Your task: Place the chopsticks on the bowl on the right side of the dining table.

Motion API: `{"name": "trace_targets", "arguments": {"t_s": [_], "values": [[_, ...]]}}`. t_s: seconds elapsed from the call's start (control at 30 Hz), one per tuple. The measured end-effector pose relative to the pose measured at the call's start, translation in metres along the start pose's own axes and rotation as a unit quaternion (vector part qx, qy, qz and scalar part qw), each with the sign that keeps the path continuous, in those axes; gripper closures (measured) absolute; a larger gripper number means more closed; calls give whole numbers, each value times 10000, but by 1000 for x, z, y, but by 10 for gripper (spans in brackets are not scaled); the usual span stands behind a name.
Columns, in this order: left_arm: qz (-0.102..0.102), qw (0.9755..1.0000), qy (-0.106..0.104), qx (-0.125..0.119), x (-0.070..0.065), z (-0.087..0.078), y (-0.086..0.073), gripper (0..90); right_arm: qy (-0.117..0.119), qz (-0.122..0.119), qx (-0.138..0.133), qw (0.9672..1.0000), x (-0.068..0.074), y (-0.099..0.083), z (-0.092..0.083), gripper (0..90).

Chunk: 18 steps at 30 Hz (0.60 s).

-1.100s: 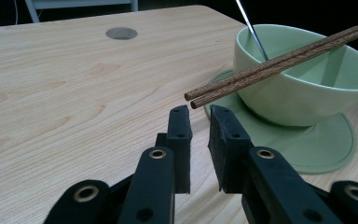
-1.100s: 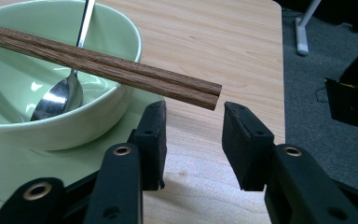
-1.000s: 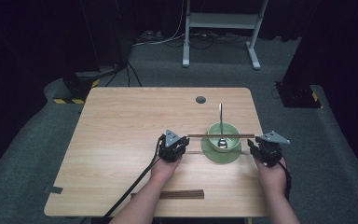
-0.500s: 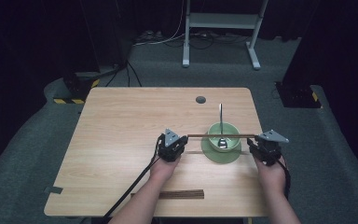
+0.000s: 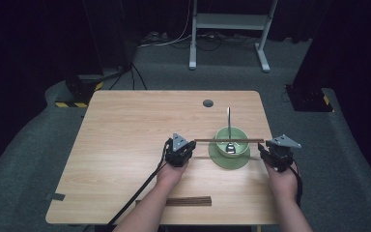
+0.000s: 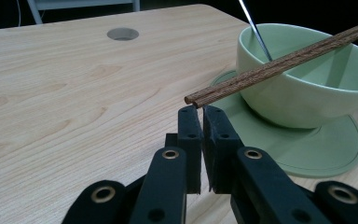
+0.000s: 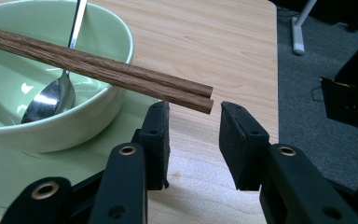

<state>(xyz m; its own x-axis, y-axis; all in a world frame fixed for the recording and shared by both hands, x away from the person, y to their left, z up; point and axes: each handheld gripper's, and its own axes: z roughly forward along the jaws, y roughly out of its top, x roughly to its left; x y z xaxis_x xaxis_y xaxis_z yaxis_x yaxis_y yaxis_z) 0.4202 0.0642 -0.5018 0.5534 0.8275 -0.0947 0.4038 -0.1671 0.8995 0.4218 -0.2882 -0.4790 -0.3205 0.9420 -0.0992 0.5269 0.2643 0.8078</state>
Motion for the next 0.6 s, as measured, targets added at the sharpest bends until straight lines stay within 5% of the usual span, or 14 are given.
{"name": "trace_targets", "arguments": {"t_s": [0.6], "values": [[23, 10000, 47, -18, 3, -4, -2, 845, -15, -29, -34, 10000, 5, 1, 2, 636]]}}
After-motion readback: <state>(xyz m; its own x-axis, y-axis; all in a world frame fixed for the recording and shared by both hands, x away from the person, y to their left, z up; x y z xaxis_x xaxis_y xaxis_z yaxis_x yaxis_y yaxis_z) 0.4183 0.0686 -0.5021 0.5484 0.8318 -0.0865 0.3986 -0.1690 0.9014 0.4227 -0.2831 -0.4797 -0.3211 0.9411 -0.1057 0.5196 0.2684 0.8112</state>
